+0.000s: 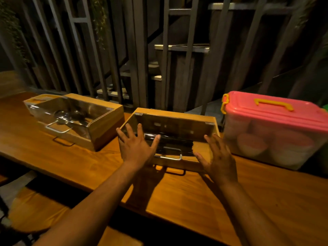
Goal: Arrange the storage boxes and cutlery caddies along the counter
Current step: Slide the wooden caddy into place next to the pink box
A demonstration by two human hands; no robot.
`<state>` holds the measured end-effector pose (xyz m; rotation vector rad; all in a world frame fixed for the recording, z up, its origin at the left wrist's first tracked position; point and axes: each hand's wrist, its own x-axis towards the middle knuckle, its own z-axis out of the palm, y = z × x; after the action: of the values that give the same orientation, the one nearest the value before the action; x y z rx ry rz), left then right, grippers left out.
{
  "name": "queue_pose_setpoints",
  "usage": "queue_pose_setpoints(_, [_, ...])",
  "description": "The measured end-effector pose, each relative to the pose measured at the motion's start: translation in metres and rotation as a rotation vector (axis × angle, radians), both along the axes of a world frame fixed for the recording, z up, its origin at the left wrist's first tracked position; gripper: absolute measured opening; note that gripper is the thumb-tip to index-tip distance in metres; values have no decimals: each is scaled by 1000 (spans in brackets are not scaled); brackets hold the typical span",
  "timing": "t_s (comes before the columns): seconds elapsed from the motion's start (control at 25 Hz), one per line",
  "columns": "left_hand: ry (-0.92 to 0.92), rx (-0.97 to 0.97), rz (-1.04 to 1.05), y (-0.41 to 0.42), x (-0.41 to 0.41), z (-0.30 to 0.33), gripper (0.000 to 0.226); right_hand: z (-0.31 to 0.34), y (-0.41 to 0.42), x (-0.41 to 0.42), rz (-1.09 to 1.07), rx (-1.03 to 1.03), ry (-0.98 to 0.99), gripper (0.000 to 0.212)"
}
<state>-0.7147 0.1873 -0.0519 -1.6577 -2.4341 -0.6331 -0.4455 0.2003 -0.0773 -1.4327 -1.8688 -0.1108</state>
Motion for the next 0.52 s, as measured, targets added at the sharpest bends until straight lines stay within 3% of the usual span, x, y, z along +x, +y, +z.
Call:
queue_pose_setpoints(0.24, [-58,-22,-66,25,-11,-1,100,3,8,-9,-20,-56,18,69])
queue_pose_setpoints(0.36, [-15,-101,-121,45,-13,8,103,11,19,-9,-75,-114,7,70])
queue_pose_setpoints(0.52, [7,-59,-137,51,17,4,96,18,32,-1,-112,-160,-30,71])
